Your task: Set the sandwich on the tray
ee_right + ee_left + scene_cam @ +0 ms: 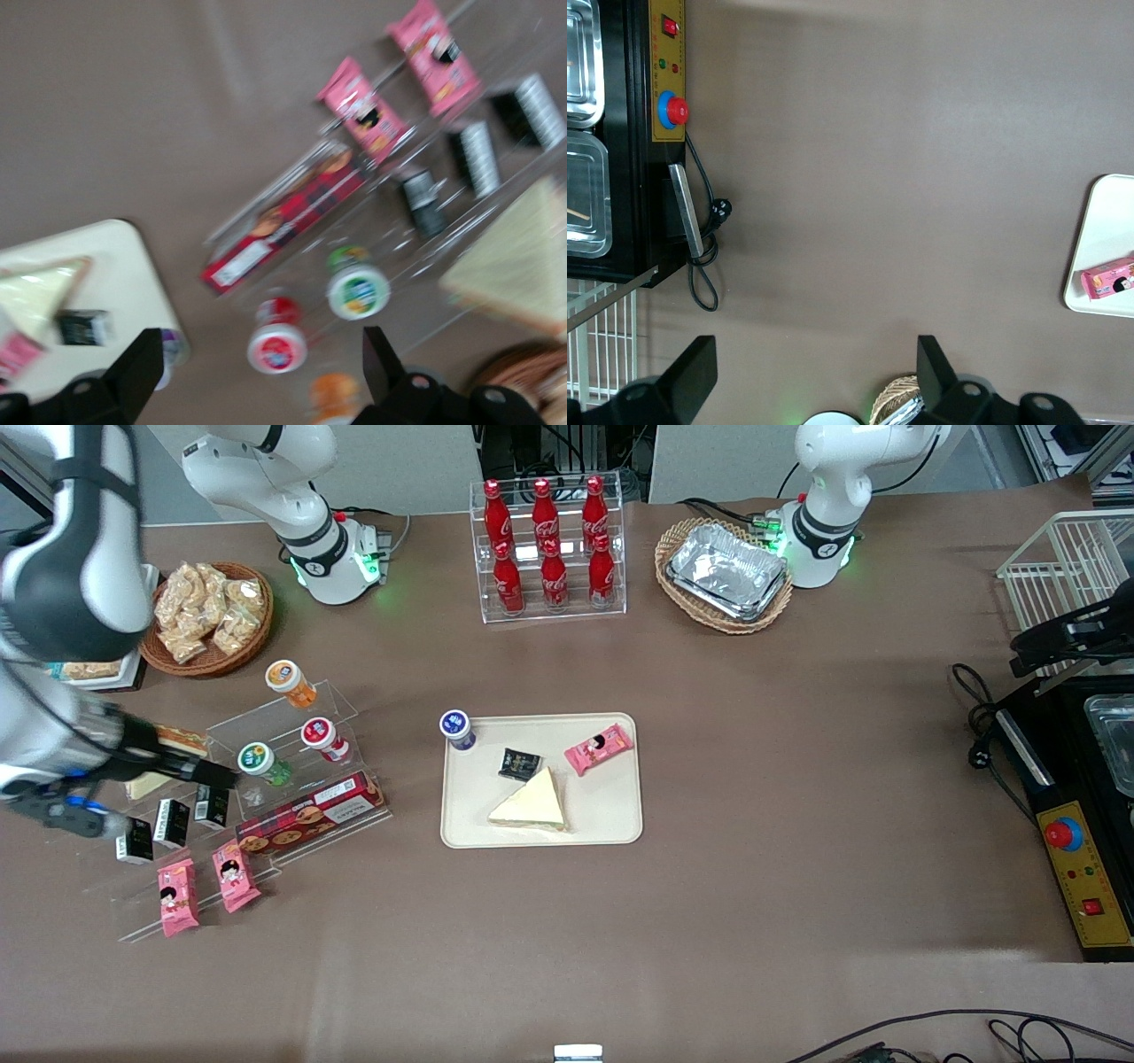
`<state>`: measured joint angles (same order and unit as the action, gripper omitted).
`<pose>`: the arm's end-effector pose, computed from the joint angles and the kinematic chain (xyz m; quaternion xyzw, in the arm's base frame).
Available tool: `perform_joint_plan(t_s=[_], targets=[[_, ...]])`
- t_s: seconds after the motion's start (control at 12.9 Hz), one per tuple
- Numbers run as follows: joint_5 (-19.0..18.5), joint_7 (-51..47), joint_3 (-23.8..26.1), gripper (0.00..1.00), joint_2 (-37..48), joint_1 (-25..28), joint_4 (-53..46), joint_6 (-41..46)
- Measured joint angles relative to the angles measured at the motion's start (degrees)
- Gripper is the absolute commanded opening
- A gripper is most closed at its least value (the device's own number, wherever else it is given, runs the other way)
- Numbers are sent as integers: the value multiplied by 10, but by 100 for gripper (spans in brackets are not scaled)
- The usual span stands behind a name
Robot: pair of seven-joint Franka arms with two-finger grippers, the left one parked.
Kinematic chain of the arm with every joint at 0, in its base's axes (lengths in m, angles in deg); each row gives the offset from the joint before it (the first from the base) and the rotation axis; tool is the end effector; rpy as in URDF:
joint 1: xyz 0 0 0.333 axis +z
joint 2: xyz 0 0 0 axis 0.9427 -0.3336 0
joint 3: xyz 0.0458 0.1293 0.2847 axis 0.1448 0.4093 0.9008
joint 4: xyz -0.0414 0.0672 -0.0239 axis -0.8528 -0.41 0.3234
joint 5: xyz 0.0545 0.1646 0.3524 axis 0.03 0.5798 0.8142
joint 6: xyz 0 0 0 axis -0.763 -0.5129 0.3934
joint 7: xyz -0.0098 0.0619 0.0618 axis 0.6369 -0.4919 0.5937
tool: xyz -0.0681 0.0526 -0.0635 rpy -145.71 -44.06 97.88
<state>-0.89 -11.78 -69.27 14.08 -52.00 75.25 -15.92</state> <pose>0.6108 0.0051 0.5339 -0.9886 0.1388 0.0510 0.0277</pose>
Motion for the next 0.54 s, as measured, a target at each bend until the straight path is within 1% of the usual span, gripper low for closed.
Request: perform_joint_plan(t_s=[0.16, 0.31, 0.39, 0.54], targets=[[-20, 122, 0, 100, 9, -32, 1, 1], [-27, 204, 0, 100, 20, -59, 1, 2], [-27, 223, 0, 100, 28, -71, 1, 2], [-28, 232, 0, 100, 42, -84, 1, 3]])
